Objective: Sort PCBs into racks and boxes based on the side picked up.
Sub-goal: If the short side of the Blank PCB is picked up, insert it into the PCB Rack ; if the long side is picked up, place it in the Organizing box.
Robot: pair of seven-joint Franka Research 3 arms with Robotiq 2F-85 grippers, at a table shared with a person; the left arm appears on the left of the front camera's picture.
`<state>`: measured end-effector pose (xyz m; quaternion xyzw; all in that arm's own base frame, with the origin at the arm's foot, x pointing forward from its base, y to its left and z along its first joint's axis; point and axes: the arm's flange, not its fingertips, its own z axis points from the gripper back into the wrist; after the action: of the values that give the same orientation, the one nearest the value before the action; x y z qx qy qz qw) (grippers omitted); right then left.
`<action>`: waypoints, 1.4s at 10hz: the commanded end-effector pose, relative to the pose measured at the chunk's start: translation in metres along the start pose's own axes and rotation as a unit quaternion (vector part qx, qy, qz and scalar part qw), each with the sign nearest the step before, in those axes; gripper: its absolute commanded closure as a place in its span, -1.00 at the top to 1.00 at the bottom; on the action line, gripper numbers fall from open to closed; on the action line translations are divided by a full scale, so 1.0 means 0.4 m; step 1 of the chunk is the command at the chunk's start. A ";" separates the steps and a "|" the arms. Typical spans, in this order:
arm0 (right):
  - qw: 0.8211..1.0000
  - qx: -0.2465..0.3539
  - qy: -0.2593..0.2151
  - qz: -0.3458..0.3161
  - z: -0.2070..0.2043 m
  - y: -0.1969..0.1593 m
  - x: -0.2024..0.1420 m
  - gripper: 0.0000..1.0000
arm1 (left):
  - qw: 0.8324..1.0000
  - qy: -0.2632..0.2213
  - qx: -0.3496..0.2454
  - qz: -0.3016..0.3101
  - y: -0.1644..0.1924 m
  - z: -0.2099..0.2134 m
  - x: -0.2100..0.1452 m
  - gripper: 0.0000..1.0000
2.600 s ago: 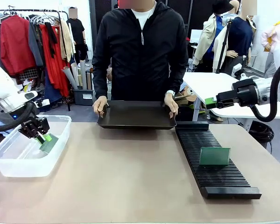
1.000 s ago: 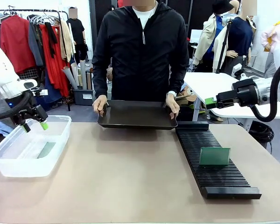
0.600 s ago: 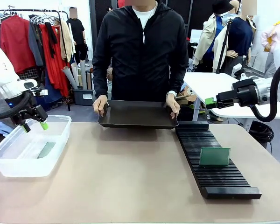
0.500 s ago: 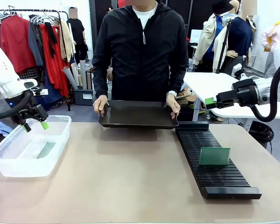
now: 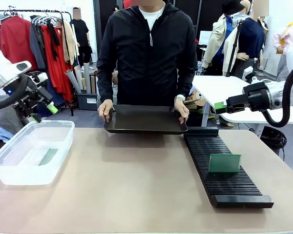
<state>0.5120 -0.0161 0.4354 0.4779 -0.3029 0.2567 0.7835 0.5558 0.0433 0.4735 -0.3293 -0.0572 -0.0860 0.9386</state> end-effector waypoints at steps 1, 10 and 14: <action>1.000 0.000 -0.008 0.009 -0.003 0.001 0.002 1.00 | 0.994 -0.019 -0.109 -0.012 0.017 0.025 -0.018 1.00; 1.000 0.000 -0.008 0.009 -0.003 0.001 0.002 1.00 | 0.956 -0.062 -0.201 -0.204 -0.080 -0.033 -0.115 1.00; 1.000 0.000 -0.008 0.009 -0.003 0.001 0.002 1.00 | 0.948 -0.053 -0.213 -0.229 -0.083 -0.076 -0.129 1.00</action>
<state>0.5120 -0.0161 0.4352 0.4780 -0.3028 0.2567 0.7836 0.5045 0.0088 0.4637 -0.5007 -0.1506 -0.2909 0.8012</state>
